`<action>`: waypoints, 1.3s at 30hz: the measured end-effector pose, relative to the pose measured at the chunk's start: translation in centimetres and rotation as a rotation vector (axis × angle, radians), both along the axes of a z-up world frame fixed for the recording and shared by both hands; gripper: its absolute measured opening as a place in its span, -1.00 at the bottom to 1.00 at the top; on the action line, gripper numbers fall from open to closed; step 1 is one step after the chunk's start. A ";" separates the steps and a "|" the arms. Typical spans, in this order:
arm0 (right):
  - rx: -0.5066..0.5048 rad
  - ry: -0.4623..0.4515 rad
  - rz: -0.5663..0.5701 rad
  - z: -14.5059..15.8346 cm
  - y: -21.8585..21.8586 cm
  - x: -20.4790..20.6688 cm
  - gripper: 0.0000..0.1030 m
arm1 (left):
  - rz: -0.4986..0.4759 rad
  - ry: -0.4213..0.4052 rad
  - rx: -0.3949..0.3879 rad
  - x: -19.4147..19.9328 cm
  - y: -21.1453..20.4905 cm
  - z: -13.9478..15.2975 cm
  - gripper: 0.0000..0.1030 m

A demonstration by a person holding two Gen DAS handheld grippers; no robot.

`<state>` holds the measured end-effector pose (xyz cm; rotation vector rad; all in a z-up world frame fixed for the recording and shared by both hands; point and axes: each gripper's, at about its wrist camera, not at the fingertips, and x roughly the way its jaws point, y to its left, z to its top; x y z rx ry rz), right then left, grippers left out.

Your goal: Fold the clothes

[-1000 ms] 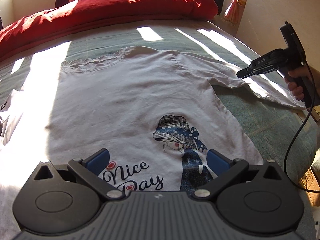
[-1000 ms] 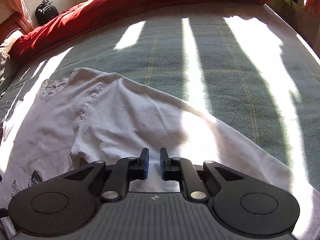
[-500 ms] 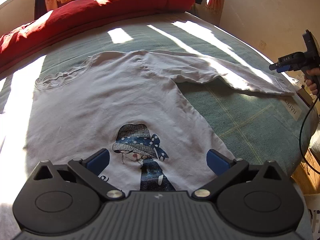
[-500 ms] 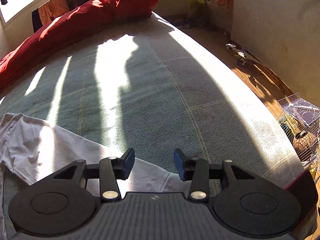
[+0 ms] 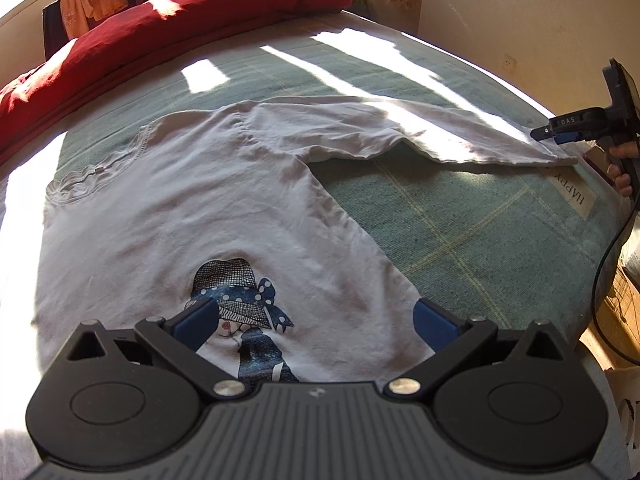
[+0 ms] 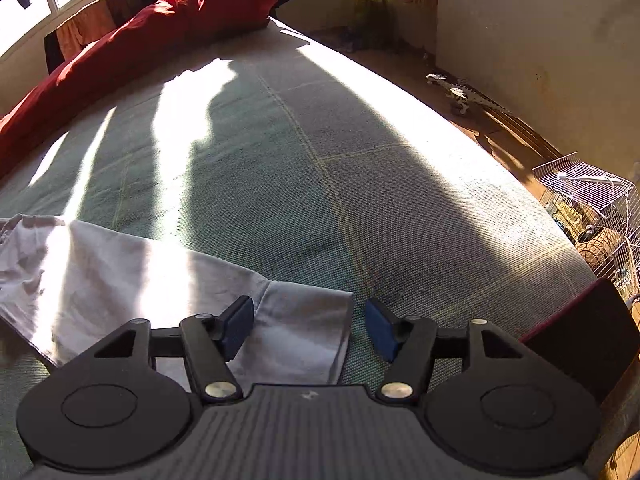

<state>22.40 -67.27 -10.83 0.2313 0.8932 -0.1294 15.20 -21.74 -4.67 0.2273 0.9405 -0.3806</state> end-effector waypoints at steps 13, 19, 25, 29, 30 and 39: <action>-0.107 -0.097 0.032 3.2 0.8 2.1 -0.81 | 0.011 0.002 0.010 0.0 0.3 -0.2 0.99; -0.131 -0.046 -0.008 2.9 0.2 3.5 -0.71 | 0.017 0.005 0.003 0.0 0.7 -0.3 0.99; -0.111 -0.069 -0.085 3.7 1.4 2.9 -0.40 | 0.022 0.012 -0.008 0.0 1.1 -0.5 0.99; -0.056 -0.058 -0.011 3.0 6.2 4.5 -0.11 | 0.031 0.012 -0.020 0.0 1.5 -0.6 0.99; -0.043 -0.055 0.008 2.8 7.4 4.9 -0.11 | 0.033 0.011 -0.022 -0.1 1.6 -0.5 0.99; -0.087 -0.038 -0.027 0.1 12.1 7.4 0.11 | 0.084 0.019 -0.030 -0.1 4.0 -0.9 0.99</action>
